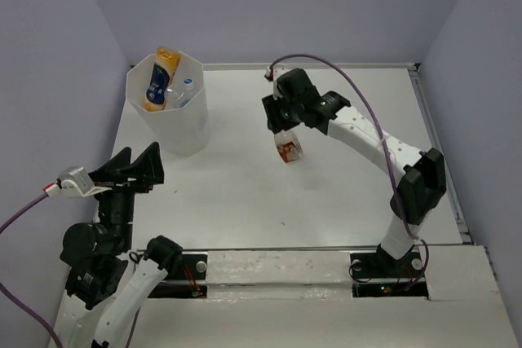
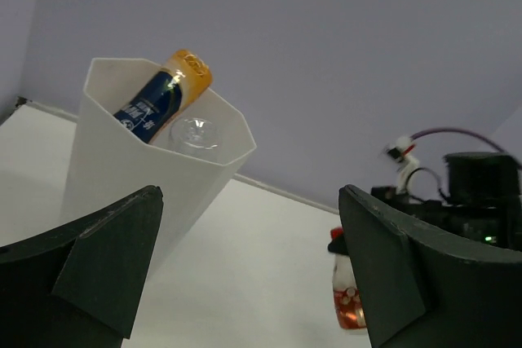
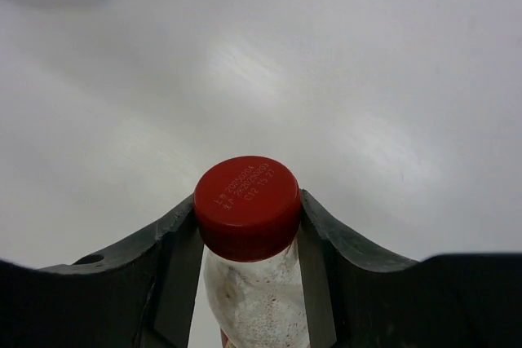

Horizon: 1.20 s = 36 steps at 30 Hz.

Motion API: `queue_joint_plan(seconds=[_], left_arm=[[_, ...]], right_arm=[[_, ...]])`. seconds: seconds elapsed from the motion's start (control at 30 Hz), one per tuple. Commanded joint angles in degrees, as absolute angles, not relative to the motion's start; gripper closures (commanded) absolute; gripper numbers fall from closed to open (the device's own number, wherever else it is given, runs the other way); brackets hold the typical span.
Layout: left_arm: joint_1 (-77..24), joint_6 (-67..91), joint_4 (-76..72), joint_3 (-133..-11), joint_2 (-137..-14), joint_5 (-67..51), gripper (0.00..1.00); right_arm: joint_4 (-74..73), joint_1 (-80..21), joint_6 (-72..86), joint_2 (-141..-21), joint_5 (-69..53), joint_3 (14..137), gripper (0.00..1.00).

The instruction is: Put the plastic bottles in the bin

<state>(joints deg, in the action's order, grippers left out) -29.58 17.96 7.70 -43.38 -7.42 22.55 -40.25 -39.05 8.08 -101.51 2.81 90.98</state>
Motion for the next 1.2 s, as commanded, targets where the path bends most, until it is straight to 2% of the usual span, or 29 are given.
queue_joint_plan(seconds=[0.0, 0.23, 0.4, 0.67, 1.0, 1.07, 1.1, 1.17], left_arm=[[-29.8, 18.9, 6.9, -42.9, -5.5, 33.6, 0.01], [-28.9, 19.0, 6.9, -42.9, -8.3, 31.6, 0.01], [-28.8, 19.2, 7.3, -43.0, -9.1, 32.3, 0.01], [-28.8, 19.2, 7.2, -42.9, -9.8, 31.6, 0.01], [-28.7, 19.0, 6.7, -42.8, -9.8, 31.6, 0.01], [-28.5, 18.9, 6.7, -42.8, -9.9, 31.3, 0.01], [-28.3, 18.8, 6.6, -42.7, -9.9, 31.3, 0.01], [-28.2, 18.8, 6.6, -42.7, -10.1, 31.2, 0.01]], right_arm=[[-21.7, -44.6, 9.1, -97.4, -3.6, 106.7, 0.91], [1.7, -45.8, 14.0, -105.9, -11.3, 122.6, 0.92], [17.7, -45.8, 13.4, -118.7, -11.3, 133.5, 0.95], [27.7, -46.3, 7.1, -137.0, -10.5, 149.9, 0.96], [28.0, -46.8, 0.8, -138.1, -9.5, 141.2, 0.98], [27.5, -47.4, 0.7, -138.6, -9.4, 139.4, 0.91], [27.1, -47.4, 0.6, -139.0, -10.0, 139.1, 0.77], [26.4, -48.0, -1.3, -139.5, -10.3, 138.8, 0.58]])
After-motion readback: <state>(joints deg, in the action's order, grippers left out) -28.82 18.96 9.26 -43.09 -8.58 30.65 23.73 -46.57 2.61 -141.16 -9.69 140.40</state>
